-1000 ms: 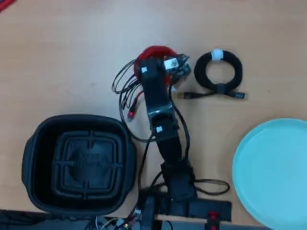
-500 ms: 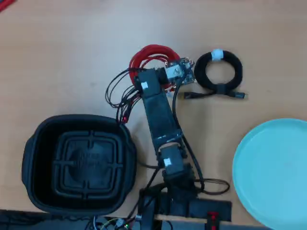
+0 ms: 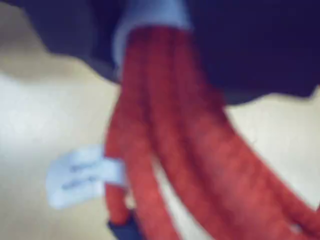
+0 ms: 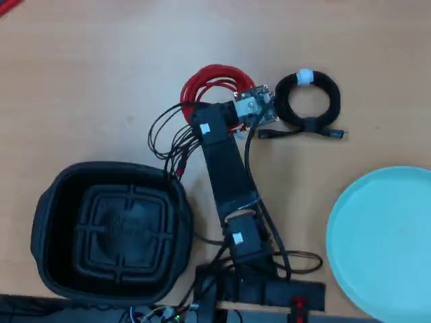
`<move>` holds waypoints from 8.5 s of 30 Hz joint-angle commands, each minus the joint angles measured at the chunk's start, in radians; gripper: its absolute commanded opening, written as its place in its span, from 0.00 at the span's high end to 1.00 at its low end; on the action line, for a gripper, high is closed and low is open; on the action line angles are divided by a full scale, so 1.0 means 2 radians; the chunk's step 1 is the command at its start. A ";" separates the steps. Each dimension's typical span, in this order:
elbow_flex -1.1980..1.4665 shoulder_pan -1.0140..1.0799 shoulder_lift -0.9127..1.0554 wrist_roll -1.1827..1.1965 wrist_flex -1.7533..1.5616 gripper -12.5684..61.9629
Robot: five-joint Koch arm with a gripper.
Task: Put a black charging cable in a black bowl and put a red charging cable in a green bowl
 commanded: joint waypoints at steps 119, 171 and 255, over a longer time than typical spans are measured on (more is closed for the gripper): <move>0.015 0.331 -0.239 -0.159 -0.031 0.22; 0.041 0.087 0.240 -0.077 -0.067 0.92; 0.308 -0.316 0.331 -0.249 -0.348 0.22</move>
